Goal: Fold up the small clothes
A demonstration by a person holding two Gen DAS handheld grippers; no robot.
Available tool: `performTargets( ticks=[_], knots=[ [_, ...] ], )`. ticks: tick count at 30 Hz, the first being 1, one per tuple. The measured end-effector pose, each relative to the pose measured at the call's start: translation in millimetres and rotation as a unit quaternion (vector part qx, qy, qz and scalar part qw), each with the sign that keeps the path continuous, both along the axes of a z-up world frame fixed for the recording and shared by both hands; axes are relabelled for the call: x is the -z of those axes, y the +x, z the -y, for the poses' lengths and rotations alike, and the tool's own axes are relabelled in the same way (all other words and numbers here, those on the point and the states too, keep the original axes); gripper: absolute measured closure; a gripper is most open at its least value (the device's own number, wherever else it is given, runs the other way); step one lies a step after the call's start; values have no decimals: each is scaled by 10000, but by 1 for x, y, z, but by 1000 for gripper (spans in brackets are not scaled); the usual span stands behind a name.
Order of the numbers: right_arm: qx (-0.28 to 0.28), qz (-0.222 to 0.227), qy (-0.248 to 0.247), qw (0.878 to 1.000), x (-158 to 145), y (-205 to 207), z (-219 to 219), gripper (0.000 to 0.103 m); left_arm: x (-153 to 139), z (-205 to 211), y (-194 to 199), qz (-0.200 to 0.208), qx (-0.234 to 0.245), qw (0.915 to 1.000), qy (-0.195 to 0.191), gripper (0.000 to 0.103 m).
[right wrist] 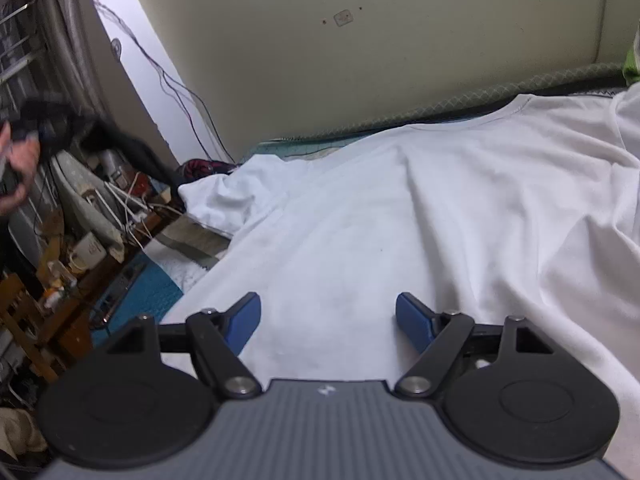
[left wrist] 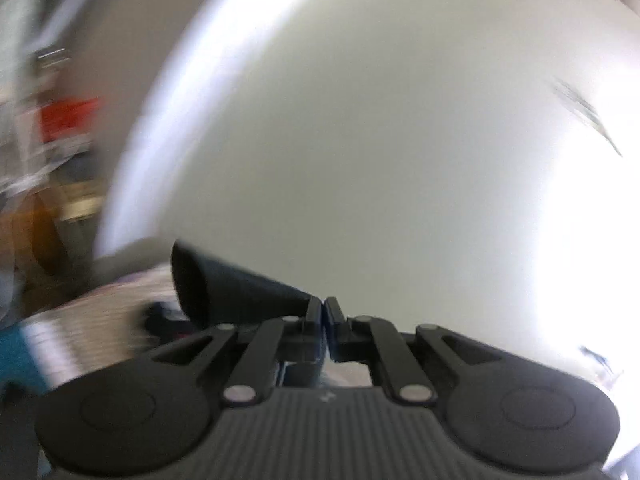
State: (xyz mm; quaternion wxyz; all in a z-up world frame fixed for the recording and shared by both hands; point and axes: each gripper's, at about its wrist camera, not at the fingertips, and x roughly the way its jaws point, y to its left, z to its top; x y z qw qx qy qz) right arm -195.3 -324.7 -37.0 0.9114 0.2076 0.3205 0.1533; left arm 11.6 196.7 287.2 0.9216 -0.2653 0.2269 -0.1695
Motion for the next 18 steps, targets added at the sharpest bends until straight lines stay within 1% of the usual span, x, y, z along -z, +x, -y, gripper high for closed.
performTargets(
  ticks=[1,2,3,4,6,7,8,9,10,11,12,14,16,17,18],
  knots=[
    [14,-3,62,10000,0,0,1,31,-14,26,-5,150,340,9993,92,100],
    [27,-7,115,9999,1,0,2,31,-28,58,-13,321,755,9964,197,100],
    [32,-11,155,9999,1,0,3,31,-38,87,-22,457,1150,9919,287,100],
    [37,-12,181,9998,1,0,4,31,-46,118,-32,560,1583,9851,382,99],
    [32,-3,182,9998,0,0,3,31,-50,181,-50,560,2604,9620,603,93],
    [32,5,179,9998,0,-1,2,31,-48,209,-59,538,3031,9484,760,91],
    [32,10,179,9998,-1,-2,4,31,-43,233,-68,570,3357,9353,965,90],
    [31,13,187,9998,-1,-2,4,31,-38,250,-74,612,3510,9271,1160,90],
    [28,15,202,9998,-1,-3,4,31,-31,263,-76,625,3565,9227,1330,90],
    [34,19,220,9997,-1,-4,4,31,-24,270,-74,574,3565,9217,1417,90],
    [20,26,241,9997,-1,-4,6,31,-16,271,-65,468,3504,9242,1444,90],
    [-45,70,328,9994,-1,-5,9,31,5,266,-40,236,3151,9360,1555,90],
    [-110,158,437,9989,-2,-7,11,30,34,255,-10,18,2738,9442,1833,84],
    [-156,214,515,9983,-4,-8,13,30,55,246,9,-174,2501,9475,1984,76],
    [-176,247,628,9976,-7,-10,16,30,75,239,24,-391,2274,9492,2140,73]
  ],
)
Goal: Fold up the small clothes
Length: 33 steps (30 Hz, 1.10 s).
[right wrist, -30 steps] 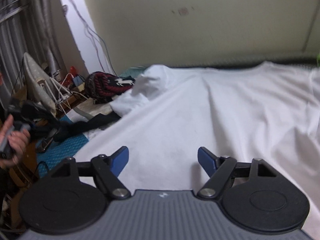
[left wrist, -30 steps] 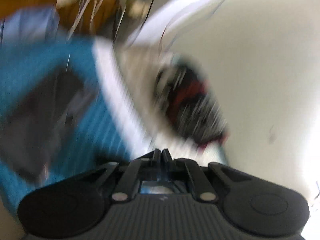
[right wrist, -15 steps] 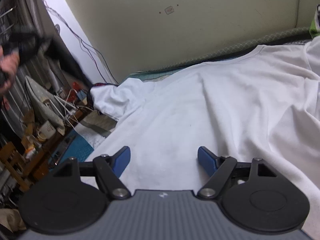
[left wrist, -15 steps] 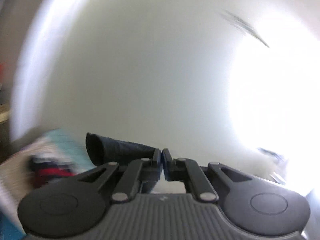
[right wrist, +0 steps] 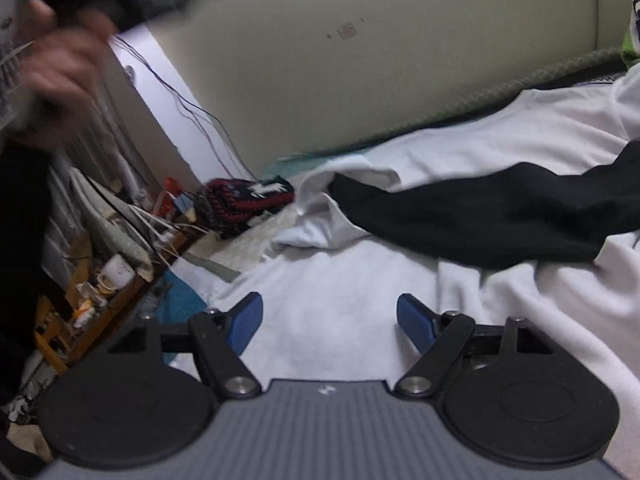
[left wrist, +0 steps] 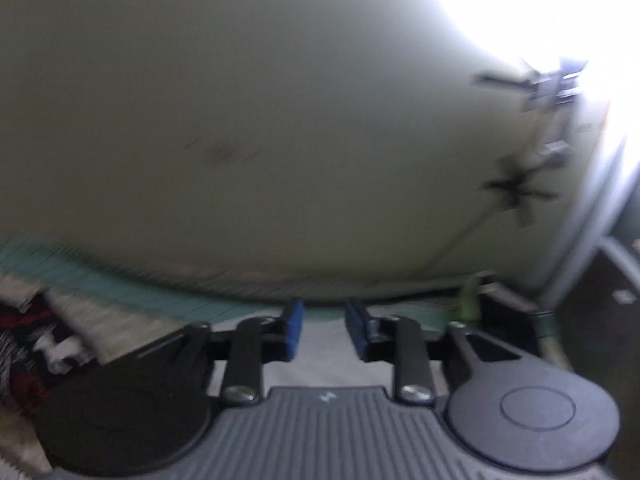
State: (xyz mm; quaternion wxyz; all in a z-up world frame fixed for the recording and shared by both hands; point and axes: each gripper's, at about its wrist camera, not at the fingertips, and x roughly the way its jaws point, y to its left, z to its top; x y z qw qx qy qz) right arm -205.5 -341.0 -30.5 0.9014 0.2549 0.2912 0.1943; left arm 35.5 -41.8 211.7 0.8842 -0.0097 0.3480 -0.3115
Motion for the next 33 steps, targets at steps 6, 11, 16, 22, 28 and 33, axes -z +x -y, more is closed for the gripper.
performTargets(
  ticks=[6,11,16,22,28,33],
  knots=[
    [614,366,-577,9958,-41,-15,50,33,117,-24,58,-1021,-911,9876,766,69],
    [1416,93,-2425,9597,-53,12,86,32,161,-9,56,-1092,-809,9887,637,75],
    [1384,-1050,-2713,9467,-16,58,113,89,162,2,54,-570,-965,9912,703,98],
    [2046,212,-3017,9309,-60,44,107,103,147,-23,66,-244,-1197,9920,312,98],
    [2512,-376,-3277,9100,-37,91,123,92,162,-9,67,-194,-1334,9863,946,67],
    [2499,19,-2927,9230,-45,59,117,74,138,-33,40,152,-1583,9864,408,69]
  ],
)
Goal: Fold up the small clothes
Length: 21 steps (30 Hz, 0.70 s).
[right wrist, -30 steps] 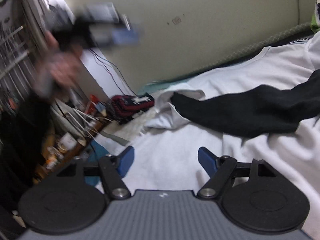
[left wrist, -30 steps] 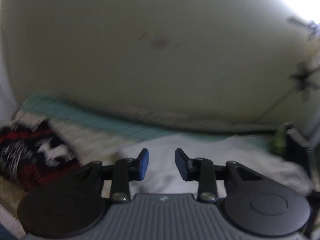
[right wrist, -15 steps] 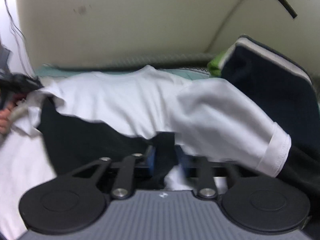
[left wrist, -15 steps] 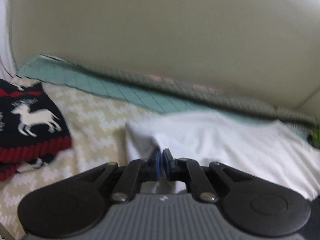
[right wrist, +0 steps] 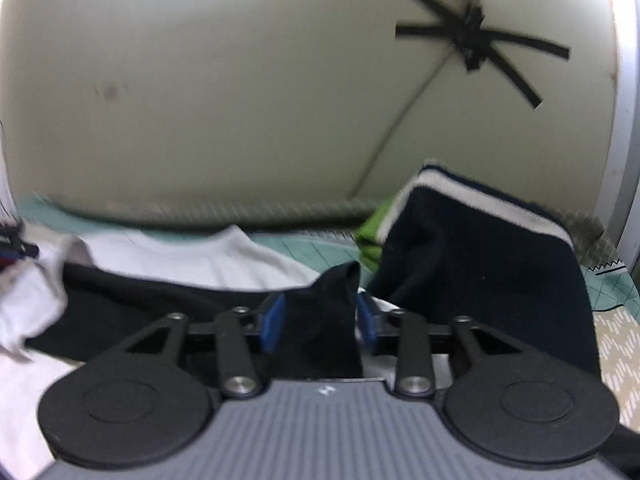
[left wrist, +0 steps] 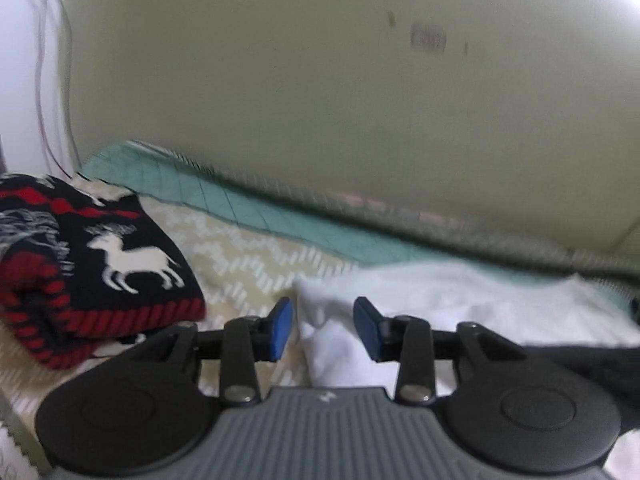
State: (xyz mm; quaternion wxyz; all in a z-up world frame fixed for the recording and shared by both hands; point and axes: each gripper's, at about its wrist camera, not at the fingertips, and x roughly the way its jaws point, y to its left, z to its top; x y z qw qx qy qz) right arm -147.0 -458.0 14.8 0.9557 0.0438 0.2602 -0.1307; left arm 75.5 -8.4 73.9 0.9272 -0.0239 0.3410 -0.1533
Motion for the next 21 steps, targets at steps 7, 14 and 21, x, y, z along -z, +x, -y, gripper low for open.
performTargets(
  ticks=[7,14,21],
  knots=[
    [1073,778,698,9887,-28,-99,45,74,10,45,-16,-164,910,9957,-63,67],
    [2622,576,783,9601,-14,-209,86,41,47,58,-20,46,965,9948,335,64],
    [2328,400,1748,9559,28,-198,103,47,47,48,-20,57,951,9953,162,64]
  ],
)
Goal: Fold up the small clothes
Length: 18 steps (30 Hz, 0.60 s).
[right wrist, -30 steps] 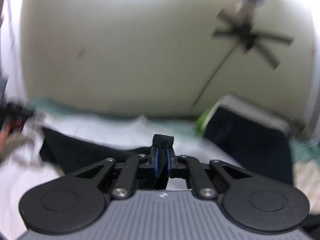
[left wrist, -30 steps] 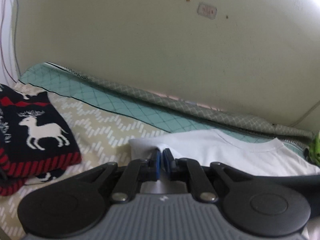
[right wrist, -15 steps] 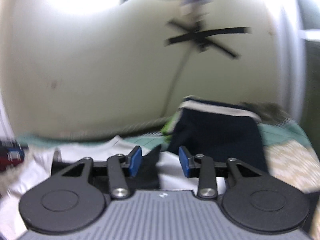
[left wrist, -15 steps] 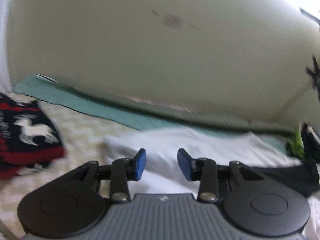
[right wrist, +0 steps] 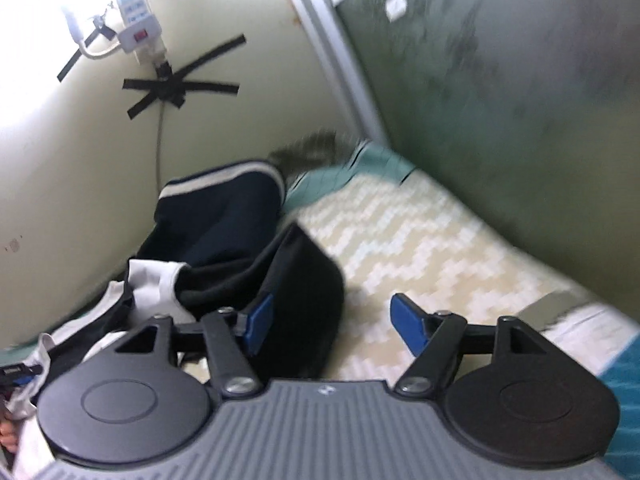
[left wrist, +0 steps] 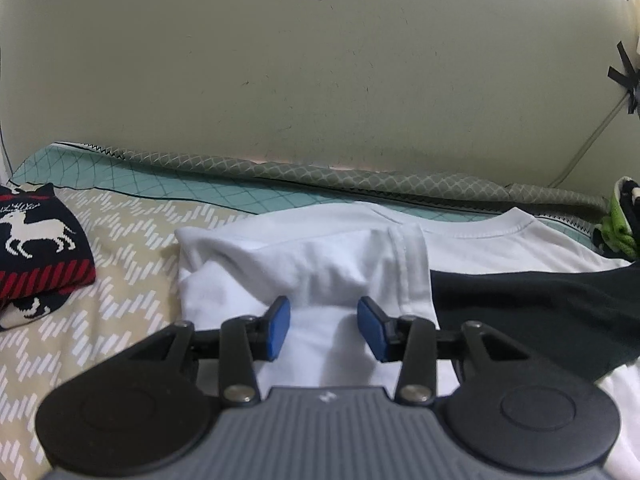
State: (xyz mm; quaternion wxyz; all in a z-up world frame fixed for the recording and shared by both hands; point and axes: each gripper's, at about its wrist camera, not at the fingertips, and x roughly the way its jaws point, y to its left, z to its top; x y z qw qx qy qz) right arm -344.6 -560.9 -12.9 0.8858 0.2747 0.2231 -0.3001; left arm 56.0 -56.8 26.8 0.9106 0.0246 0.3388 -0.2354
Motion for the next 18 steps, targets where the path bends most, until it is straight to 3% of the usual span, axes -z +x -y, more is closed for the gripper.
performTargets(
  ticks=[1,2,4,6,10,14,18],
  knots=[
    [-128,-23,111,9999,2,9,4,77,-4,-1,-6,5,-4,10000,-51,64],
    [-146,-58,210,9997,1,16,6,99,-5,-4,-7,15,-20,9999,-131,64],
    [-235,369,299,9986,-20,22,8,100,-9,-13,-12,88,-53,9993,-362,64],
    [-412,757,76,9963,-58,27,-1,100,-12,-22,-15,191,-44,9978,-637,64],
    [-1180,1407,-179,9828,-137,58,-35,100,-17,-37,-20,242,106,9926,-1183,64],
    [-2193,1475,-330,9639,-185,124,-93,100,-22,-59,-13,-70,348,9800,-1957,63],
    [-3293,1170,-211,9367,-189,210,-167,96,-29,-79,-9,-119,548,9671,-2481,62]
  ],
)
